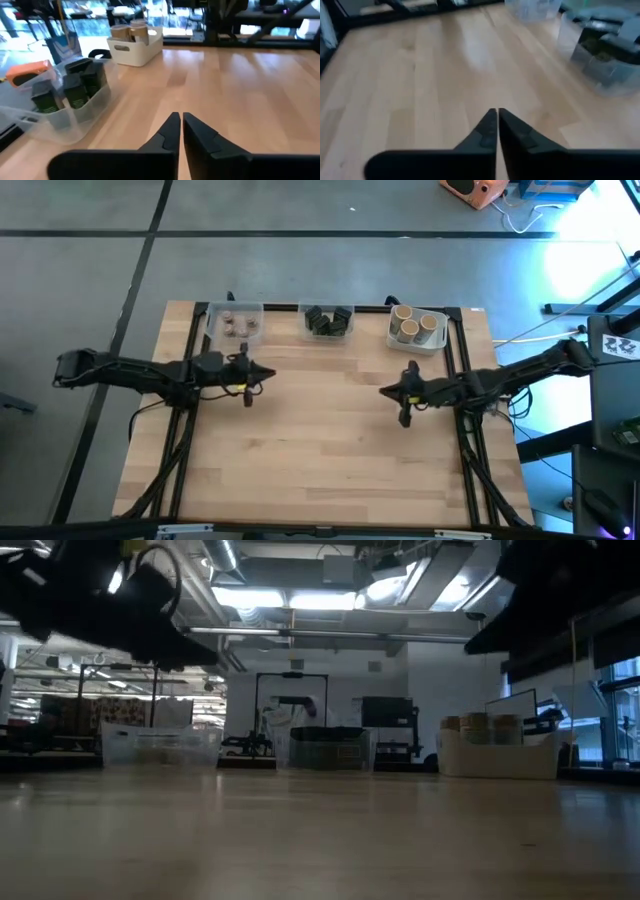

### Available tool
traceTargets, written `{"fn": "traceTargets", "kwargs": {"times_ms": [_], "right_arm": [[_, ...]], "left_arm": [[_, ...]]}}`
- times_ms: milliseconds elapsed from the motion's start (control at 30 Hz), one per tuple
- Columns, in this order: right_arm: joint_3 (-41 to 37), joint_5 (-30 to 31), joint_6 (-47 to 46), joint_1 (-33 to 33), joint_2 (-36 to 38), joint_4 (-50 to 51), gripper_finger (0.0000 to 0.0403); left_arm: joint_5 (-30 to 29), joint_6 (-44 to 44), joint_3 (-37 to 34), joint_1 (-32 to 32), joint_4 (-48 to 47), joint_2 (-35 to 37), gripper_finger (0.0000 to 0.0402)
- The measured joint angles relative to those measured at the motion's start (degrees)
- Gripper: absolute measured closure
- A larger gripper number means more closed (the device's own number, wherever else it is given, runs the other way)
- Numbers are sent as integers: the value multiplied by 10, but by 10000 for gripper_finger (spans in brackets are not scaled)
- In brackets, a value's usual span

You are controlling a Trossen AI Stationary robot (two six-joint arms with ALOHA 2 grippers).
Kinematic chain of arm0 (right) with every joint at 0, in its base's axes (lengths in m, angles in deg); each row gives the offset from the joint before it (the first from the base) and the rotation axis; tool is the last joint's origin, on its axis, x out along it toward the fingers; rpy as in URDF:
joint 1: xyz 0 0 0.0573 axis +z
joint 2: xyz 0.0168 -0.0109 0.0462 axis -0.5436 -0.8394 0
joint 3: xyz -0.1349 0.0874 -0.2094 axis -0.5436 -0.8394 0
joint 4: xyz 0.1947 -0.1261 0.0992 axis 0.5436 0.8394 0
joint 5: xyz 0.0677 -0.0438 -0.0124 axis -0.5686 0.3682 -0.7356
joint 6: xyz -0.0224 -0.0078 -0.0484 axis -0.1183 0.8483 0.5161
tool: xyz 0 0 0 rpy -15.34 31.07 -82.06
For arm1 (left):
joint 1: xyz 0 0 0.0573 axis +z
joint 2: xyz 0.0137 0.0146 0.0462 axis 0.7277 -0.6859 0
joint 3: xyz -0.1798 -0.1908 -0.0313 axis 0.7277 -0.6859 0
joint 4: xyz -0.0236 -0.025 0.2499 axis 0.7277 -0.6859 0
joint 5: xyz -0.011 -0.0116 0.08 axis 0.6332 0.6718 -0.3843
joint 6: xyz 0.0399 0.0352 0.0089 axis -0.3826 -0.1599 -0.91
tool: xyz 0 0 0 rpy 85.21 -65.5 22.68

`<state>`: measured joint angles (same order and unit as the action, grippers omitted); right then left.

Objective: Sort spices by type
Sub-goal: Return to Home Position

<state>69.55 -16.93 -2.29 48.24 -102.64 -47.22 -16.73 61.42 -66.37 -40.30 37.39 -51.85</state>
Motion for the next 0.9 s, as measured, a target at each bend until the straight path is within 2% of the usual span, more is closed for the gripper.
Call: {"fn": "traceTargets", "kwargs": {"times_ms": [100,267,567,767,900], "right_arm": [[-11,-5,14,0,55,10,396],[-56,-32,34,0,147,11,375],[-180,-80,46,0,308,-64,398],[-228,-120,44,0,391,-60,387],[-241,-104,76,0,431,-51,383]], "left_arm": [[0,6,-53,10,60,29,399],[9,11,-102,13,91,84,398],[50,4,-104,11,55,140,400],[52,9,-104,16,46,150,399],[52,10,-104,34,46,158,400]]}}
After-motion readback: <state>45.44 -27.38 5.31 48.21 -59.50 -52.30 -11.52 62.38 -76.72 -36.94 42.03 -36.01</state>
